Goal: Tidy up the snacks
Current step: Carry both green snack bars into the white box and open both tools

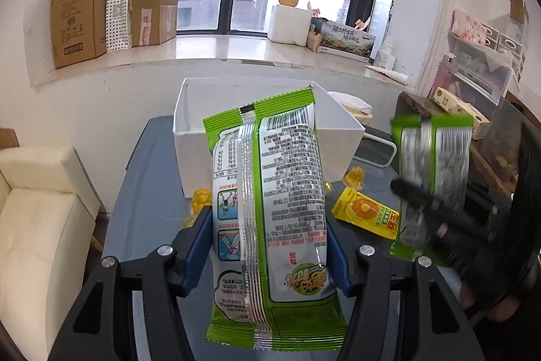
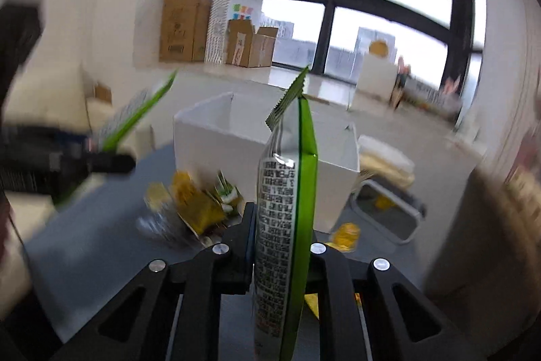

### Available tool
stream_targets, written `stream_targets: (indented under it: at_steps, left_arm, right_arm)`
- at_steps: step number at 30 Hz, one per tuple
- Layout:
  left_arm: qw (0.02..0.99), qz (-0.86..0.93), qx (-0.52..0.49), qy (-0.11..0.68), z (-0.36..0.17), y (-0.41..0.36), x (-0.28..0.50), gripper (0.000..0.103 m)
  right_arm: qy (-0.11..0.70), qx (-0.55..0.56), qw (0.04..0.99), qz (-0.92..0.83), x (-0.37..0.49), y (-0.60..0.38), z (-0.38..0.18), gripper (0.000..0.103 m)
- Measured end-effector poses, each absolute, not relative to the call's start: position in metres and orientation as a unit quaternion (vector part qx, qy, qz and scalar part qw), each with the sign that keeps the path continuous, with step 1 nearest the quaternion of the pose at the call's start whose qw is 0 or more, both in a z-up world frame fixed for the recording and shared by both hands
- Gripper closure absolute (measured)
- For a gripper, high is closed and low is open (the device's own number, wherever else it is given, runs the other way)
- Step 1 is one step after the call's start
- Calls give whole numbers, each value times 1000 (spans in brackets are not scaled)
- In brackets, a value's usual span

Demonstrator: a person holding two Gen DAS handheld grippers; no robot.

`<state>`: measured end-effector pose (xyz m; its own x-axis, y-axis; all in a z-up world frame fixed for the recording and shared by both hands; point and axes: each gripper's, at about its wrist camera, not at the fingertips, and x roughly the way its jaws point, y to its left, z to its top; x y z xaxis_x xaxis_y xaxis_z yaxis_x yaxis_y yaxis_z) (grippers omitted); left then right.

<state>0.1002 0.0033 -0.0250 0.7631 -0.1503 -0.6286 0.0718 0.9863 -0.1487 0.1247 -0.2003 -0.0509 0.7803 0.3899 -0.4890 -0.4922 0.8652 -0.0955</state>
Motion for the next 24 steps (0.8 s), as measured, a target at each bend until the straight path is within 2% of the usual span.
stream_targets:
  at_steps: [4, 15, 24]
  left_arm:
    - [939, -63, -54, 334, -19, 3, 119, 38]
    - [944, -35, -33, 326, 23, 11, 229, 38]
    - [931, -9, -20, 366, -5, 28, 322, 33]
  right_arm:
    - [262, -21, 927, 267, 162, -219, -28, 88]
    - [301, -33, 917, 259, 279, -180, 6, 88]
    - [318, -14, 913, 255, 353, -160, -2, 85]
